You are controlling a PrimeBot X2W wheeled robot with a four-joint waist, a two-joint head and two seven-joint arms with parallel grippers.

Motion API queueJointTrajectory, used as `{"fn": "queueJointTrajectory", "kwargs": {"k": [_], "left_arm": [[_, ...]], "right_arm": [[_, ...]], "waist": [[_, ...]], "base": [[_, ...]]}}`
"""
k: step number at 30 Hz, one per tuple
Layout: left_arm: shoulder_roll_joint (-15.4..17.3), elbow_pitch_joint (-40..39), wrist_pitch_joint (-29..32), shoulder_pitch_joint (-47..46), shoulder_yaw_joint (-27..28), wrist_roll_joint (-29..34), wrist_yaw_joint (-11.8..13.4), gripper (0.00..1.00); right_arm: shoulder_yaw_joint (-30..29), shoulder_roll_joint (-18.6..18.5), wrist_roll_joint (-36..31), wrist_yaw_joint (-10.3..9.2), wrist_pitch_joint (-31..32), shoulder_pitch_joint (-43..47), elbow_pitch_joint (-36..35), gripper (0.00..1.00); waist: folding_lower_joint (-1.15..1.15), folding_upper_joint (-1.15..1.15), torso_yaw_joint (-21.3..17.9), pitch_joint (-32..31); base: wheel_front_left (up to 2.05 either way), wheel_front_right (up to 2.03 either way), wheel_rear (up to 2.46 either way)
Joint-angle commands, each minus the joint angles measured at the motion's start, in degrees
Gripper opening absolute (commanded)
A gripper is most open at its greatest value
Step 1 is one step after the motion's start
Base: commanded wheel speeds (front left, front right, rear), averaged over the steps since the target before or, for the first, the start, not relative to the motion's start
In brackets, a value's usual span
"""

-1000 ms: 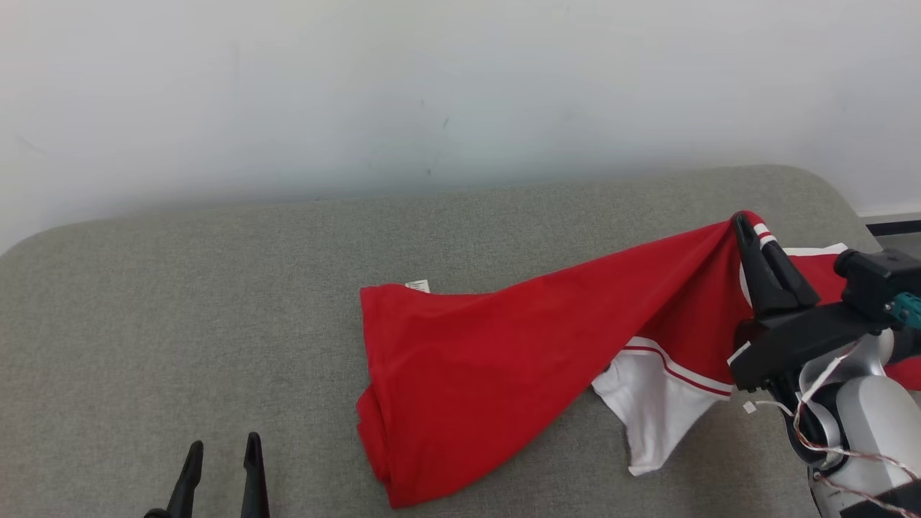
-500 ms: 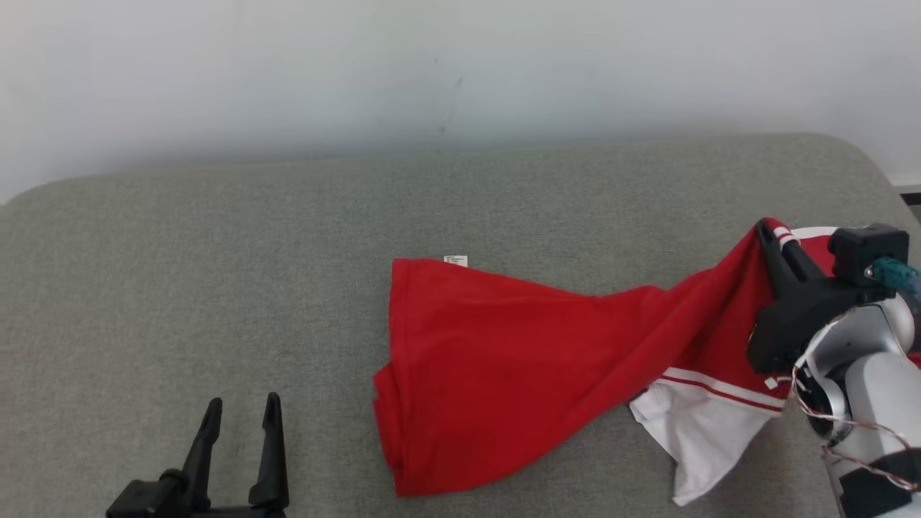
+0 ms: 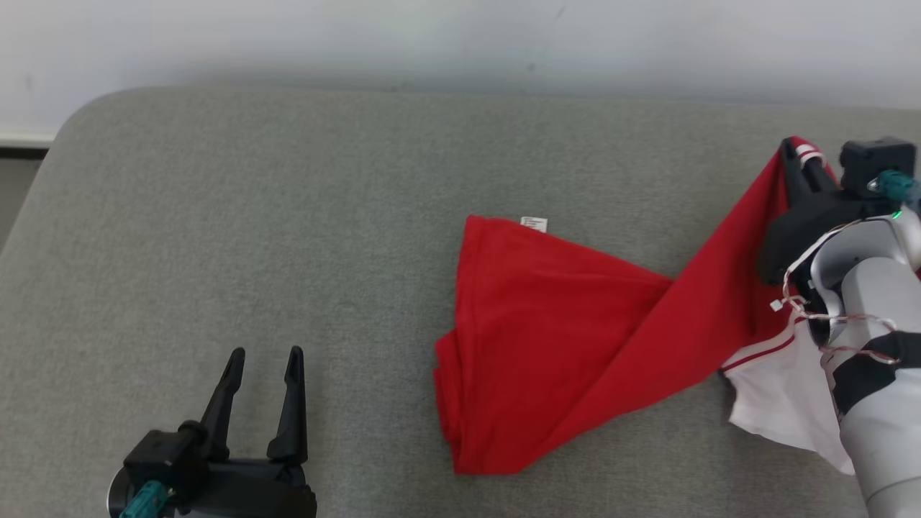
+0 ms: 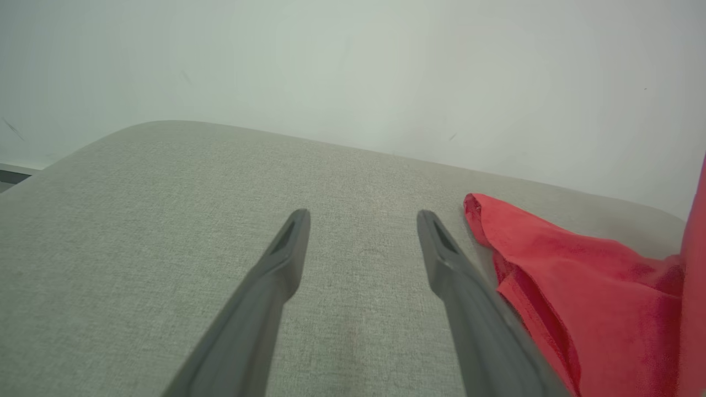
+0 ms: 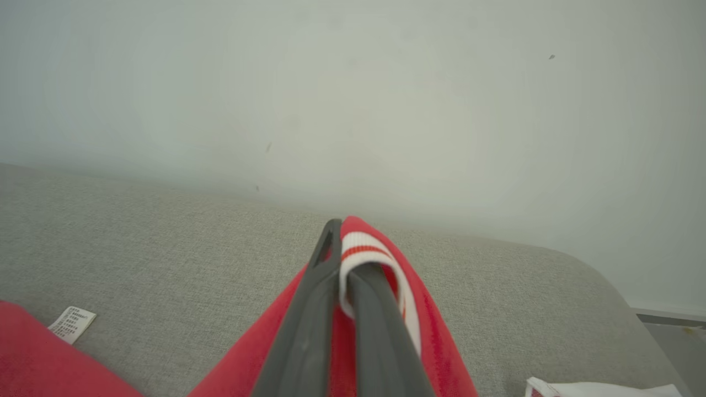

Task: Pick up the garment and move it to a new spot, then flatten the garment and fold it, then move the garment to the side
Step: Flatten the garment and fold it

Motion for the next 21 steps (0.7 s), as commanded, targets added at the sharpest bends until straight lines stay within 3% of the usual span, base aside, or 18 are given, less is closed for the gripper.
{"fn": "queueJointTrajectory", "kwargs": {"k": [1,2,3,11,21], "left_arm": [[0.0,0.3,0.0,-1.5,-0.2,-0.5,-0.3,1.00],[0.0,0.4,0.0,-1.8,-0.4,-0.5,-0.3,1.00],[0.0,0.5,0.0,-2.2,-0.5,-0.6,-0.3,1.00],[0.0,1.5,0.0,-2.2,0.7,-0.3,0.1,1.00],[0.0,2.0,0.0,1.5,4.3,0.6,-0.3,1.00]], "right_arm": [[-1.9,0.3,-0.9,-0.15,-1.8,-1.8,2.5,0.33],[-2.7,0.6,-1.5,-0.15,-2.4,-2.4,4.1,0.91],[-3.3,0.8,-2.1,-0.15,-2.5,-2.8,5.8,1.00],[-1.4,-0.6,-5.9,-0.15,-1.7,-2.6,14.8,1.00],[1.2,-0.3,-2.9,-0.15,-5.8,1.0,14.5,1.00]], "waist": [[-0.01,0.00,2.9,2.7],[-0.01,0.00,3.1,3.0],[-0.01,0.00,3.2,3.2],[-0.01,0.00,1.5,1.5],[-0.01,0.00,-3.2,-3.6]], "base": [[0.00,0.00,0.00],[0.00,0.00,0.00],[0.00,0.00,0.00],[0.00,0.00,0.00],[0.00,0.00,0.00]]}}
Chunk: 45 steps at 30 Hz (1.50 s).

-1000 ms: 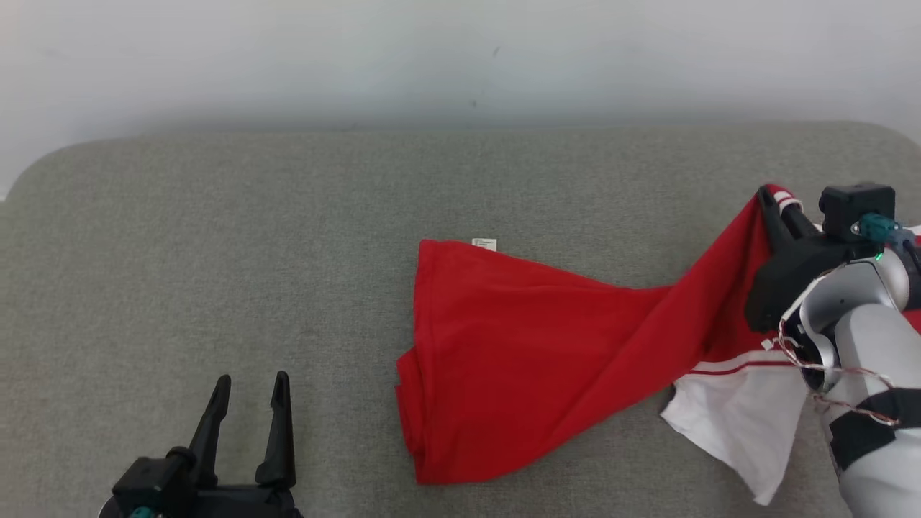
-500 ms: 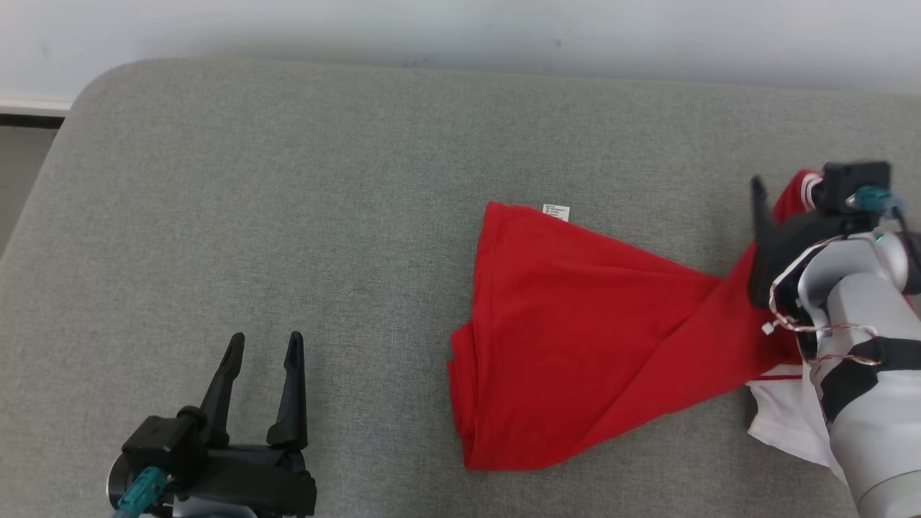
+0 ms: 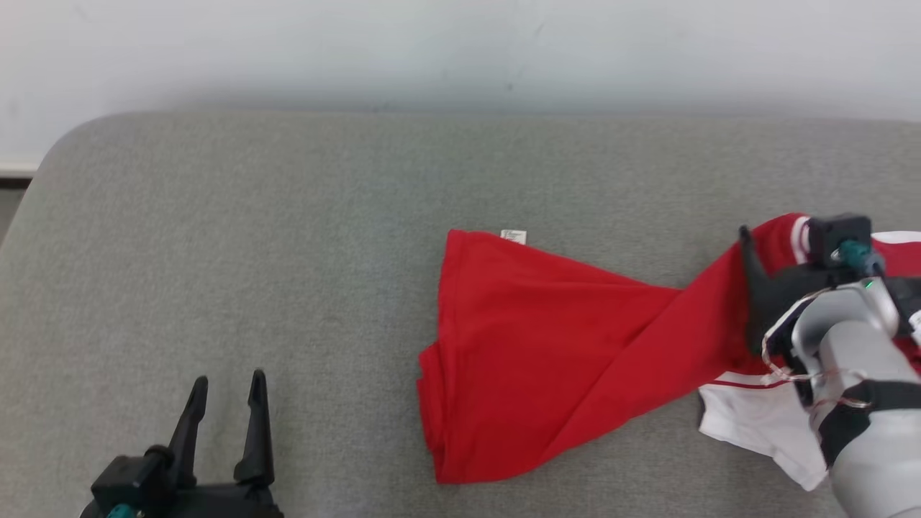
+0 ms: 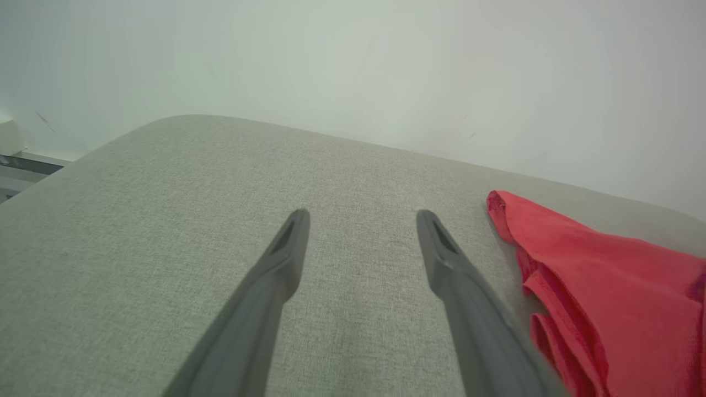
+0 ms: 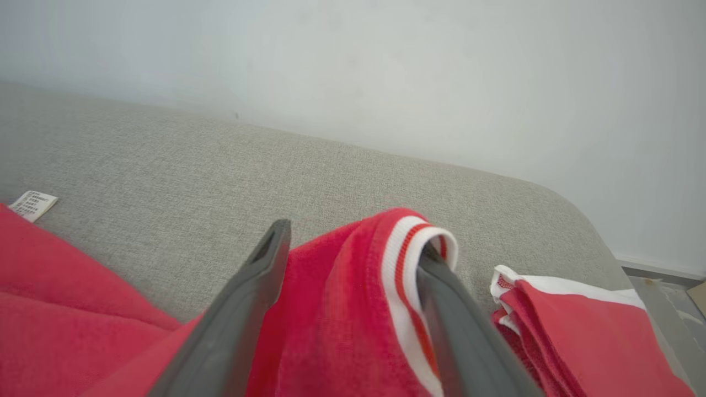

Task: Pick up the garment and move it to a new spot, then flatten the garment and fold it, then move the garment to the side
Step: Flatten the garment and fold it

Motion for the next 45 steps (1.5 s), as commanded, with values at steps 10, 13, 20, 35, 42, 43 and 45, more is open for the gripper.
{"fn": "queueJointTrajectory", "kwargs": {"k": [10,13,20,35,42,43,45], "left_arm": [[0.0,-0.1,0.0,6.0,2.3,0.1,0.1,1.00],[0.0,-0.5,0.0,6.7,2.3,-0.1,0.3,1.00],[0.0,-1.0,0.0,8.5,2.5,-0.6,1.1,1.00],[0.0,-2.4,0.0,12.0,1.9,-0.6,1.8,1.00],[0.0,-2.6,0.0,12.2,0.6,-0.9,2.0,1.00],[0.0,-2.6,0.0,12.2,0.6,-0.9,2.0,1.00],[0.0,-2.3,0.0,11.9,-0.2,-0.7,1.9,1.00]], "right_arm": [[6.0,0.9,9.4,-0.15,-1.9,13.2,-11.9,1.00],[7.0,0.3,8.9,-0.15,-3.6,17.6,-18.4,1.00],[8.2,0.6,5.6,-0.15,-6.5,29.3,-35.2,1.00],[5.2,6.3,4.6,-0.15,-7.6,43.2,-48.4,1.00],[4.4,7.5,4.1,-0.15,-7.6,43.5,-48.4,1.00],[4.4,7.5,4.1,-0.15,-7.6,43.5,-48.4,1.00],[4.2,7.7,4.0,-0.15,-7.6,43.3,-48.5,1.00]], "waist": [[0.00,0.00,-7.4,-8.8],[0.00,0.00,-8.1,-9.4],[0.00,0.00,-9.6,-10.7],[0.00,0.00,-10.0,-12.1],[0.00,0.00,-9.8,-12.0],[0.00,0.00,-9.8,-12.0],[0.00,0.00,-9.9,-11.8]], "base": [[0.00,0.00,0.00],[0.00,0.00,0.00],[0.00,0.00,0.00],[0.00,0.00,0.00],[0.00,0.00,0.00],[0.00,0.00,0.00],[0.00,0.00,0.00]]}}
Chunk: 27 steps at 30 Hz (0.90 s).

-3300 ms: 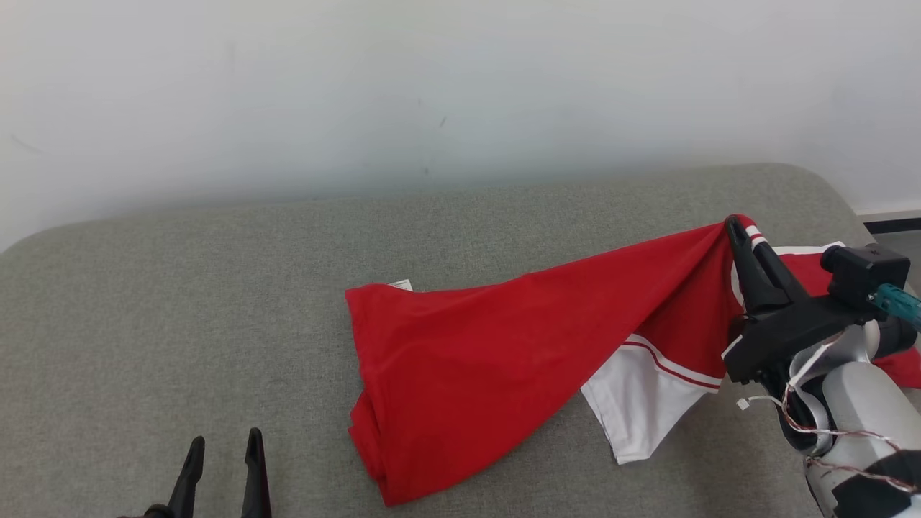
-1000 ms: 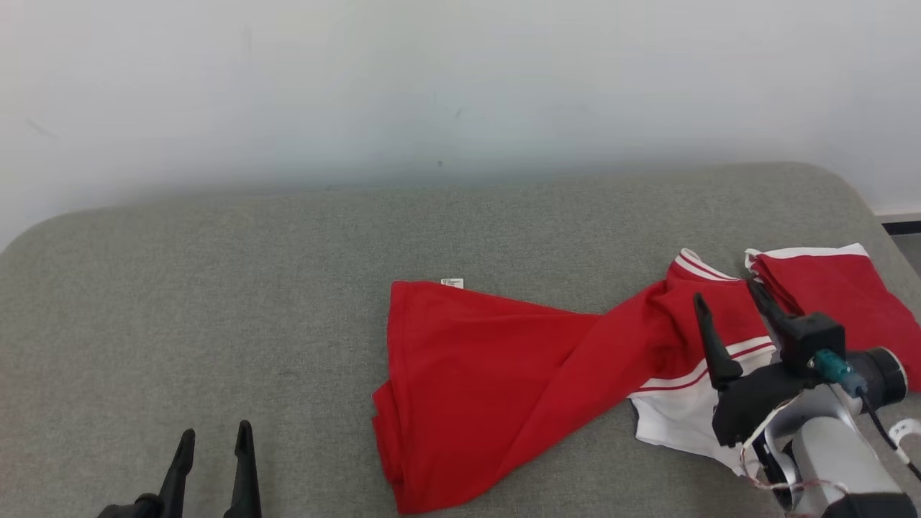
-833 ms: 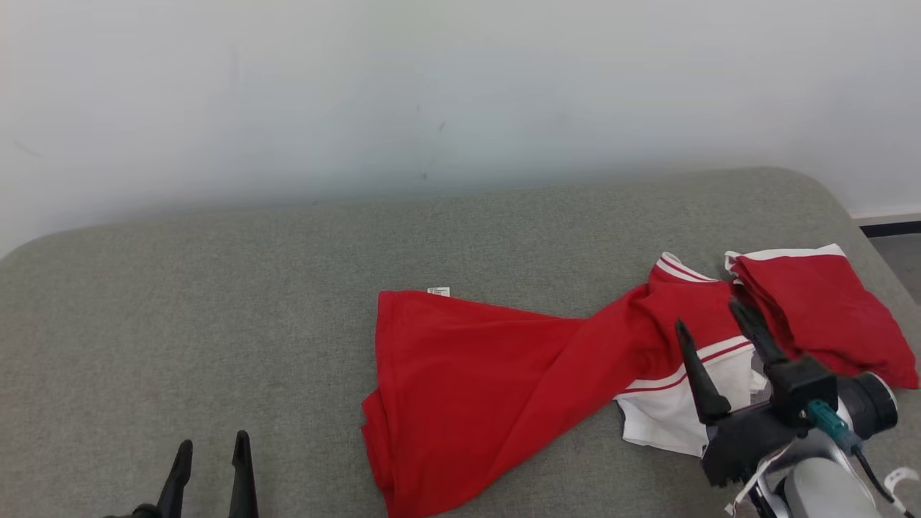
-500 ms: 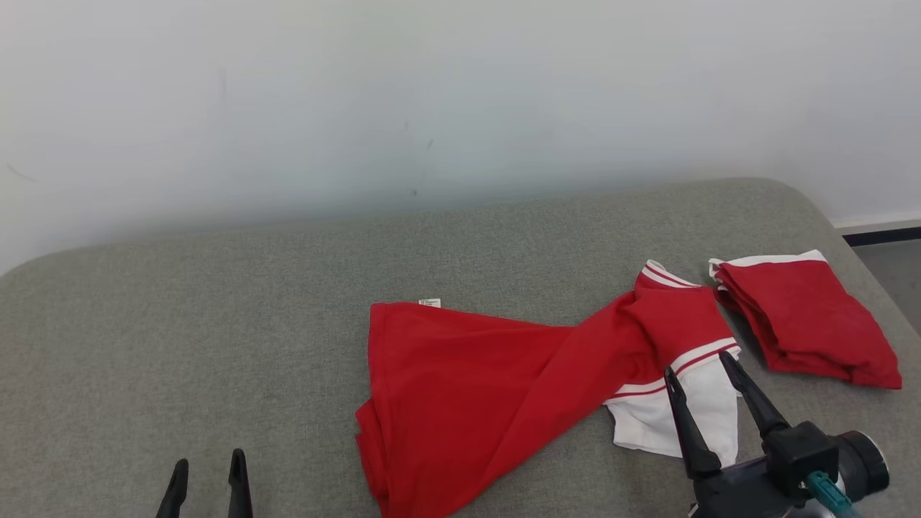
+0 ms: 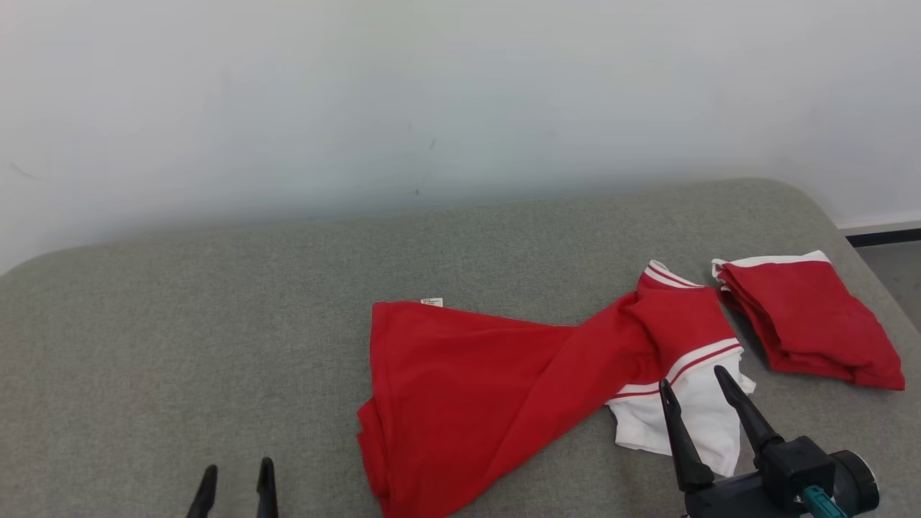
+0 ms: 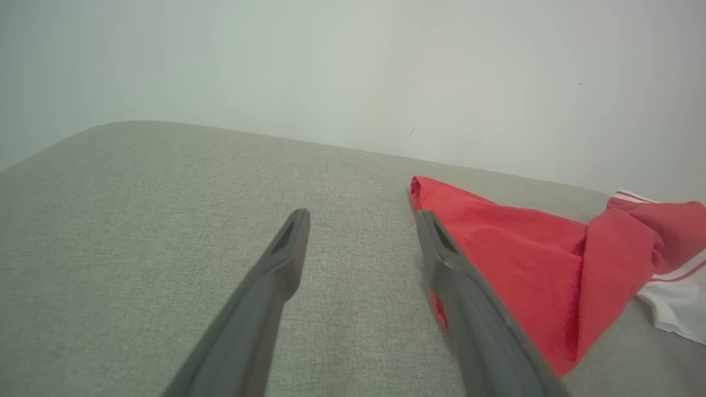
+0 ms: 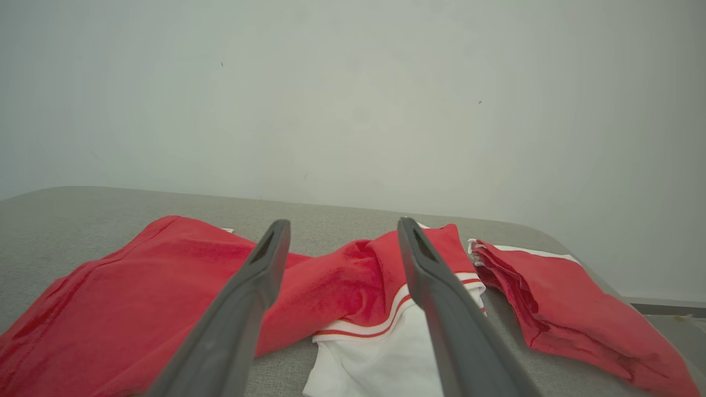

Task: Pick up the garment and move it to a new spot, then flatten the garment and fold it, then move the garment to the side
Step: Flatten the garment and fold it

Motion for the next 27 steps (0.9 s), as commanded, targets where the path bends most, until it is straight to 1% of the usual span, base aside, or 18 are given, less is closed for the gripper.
{"fn": "queueJointTrajectory", "kwargs": {"k": [1,6,9,13,19,27], "left_arm": [[0.0,0.2,0.0,0.2,-0.3,-0.2,-0.1,1.00],[0.0,4.2,0.0,-1.4,-4.3,-1.2,-1.0,1.00],[0.0,8.1,0.8,-2.7,-7.6,-1.6,-2.0,1.00],[0.0,13.4,1.9,-4.9,-11.8,-3.7,-2.5,1.00],[0.0,19.2,1.9,-7.9,-15.2,-6.1,-3.0,1.00],[0.0,23.2,2.0,-10.1,-17.4,-8.2,-3.3,1.00]], "right_arm": [[-0.2,0.2,-0.3,-0.15,-0.2,0.0,-0.1,1.00],[0.1,0.5,0.1,-0.16,0.1,-0.5,0.3,1.00],[0.6,0.5,0.0,-0.15,0.0,-0.7,0.4,1.00],[1.5,0.7,-0.1,-0.15,0.1,-1.3,0.2,1.00],[2.0,0.6,0.8,-0.15,0.1,-2.3,0.3,1.00],[1.6,0.9,0.6,-0.15,-0.1,-2.5,0.6,1.00]], "waist": [[0.00,0.00,-0.1,0.1],[0.00,0.00,-0.9,0.9],[0.00,0.00,-1.8,1.6],[0.00,0.00,-3.7,2.5],[0.00,0.00,-6.3,3.8],[0.00,0.00,-7.0,4.3]], "base": [[0.00,0.00,0.00],[0.00,0.00,0.00],[0.00,0.00,0.00],[0.00,0.00,0.00],[0.00,0.00,0.00],[0.00,0.00,0.00]]}}
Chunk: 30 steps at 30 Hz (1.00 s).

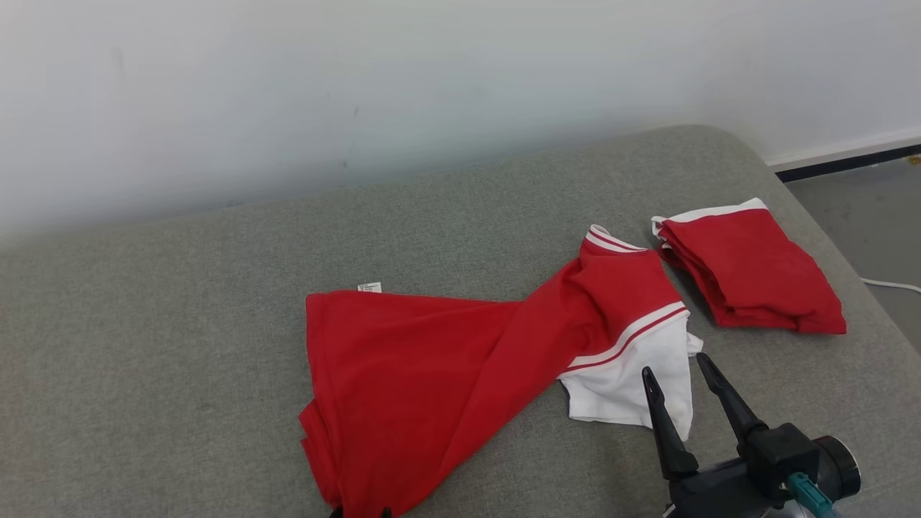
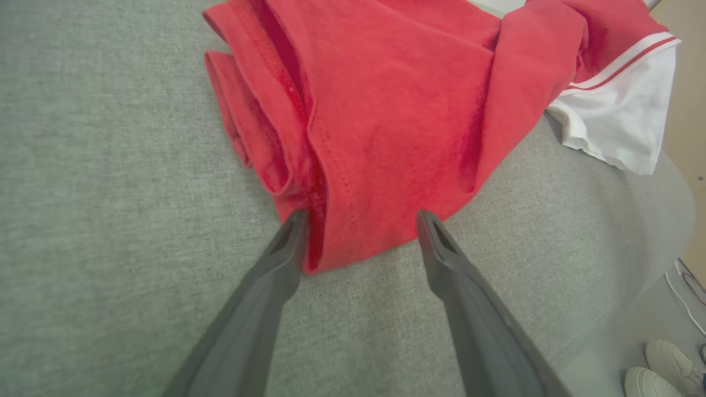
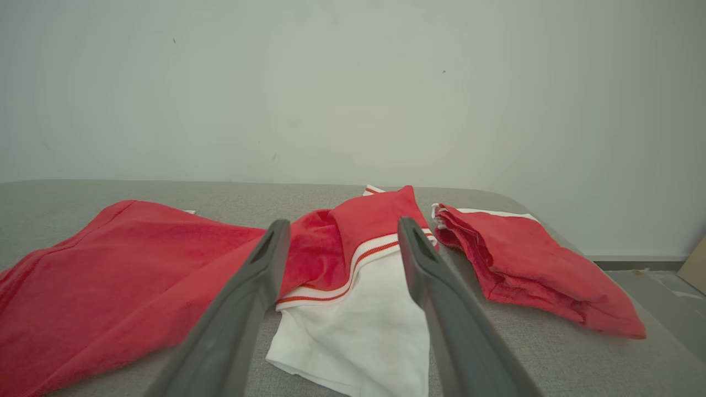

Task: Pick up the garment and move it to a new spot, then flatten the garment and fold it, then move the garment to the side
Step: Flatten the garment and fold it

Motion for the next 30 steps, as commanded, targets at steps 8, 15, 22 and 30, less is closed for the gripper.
{"fn": "queueJointTrajectory", "kwargs": {"k": [8,15,22,30], "left_arm": [[0.4,2.2,-0.8,-2.0,-1.8,-1.5,-0.3,0.00],[0.7,-0.4,-1.8,-3.6,-2.1,-4.2,-0.3,0.00],[1.6,-11.4,-2.2,-4.0,1.1,-6.0,-0.3,0.00],[2.8,-25.0,-0.6,-4.2,4.4,-7.4,1.6,0.00]], "right_arm": [[0.2,0.3,-0.1,-0.15,-0.3,-0.6,0.3,1.00],[-0.1,-0.2,0.0,-0.15,-0.3,-0.5,0.2,1.00],[-0.7,-0.2,0.0,-0.15,-0.2,0.6,-0.1,1.00],[-0.8,0.1,0.3,-0.15,-0.1,0.6,-0.2,1.00]], "waist": [[-0.01,0.00,0.1,-0.3],[-0.01,0.00,0.5,-0.8],[-0.01,0.00,1.6,-1.4],[-0.01,0.00,3.0,-2.1]], "base": [[0.00,0.00,0.00],[0.00,0.00,0.00],[0.00,0.00,0.00],[0.00,0.00,0.00]]}}
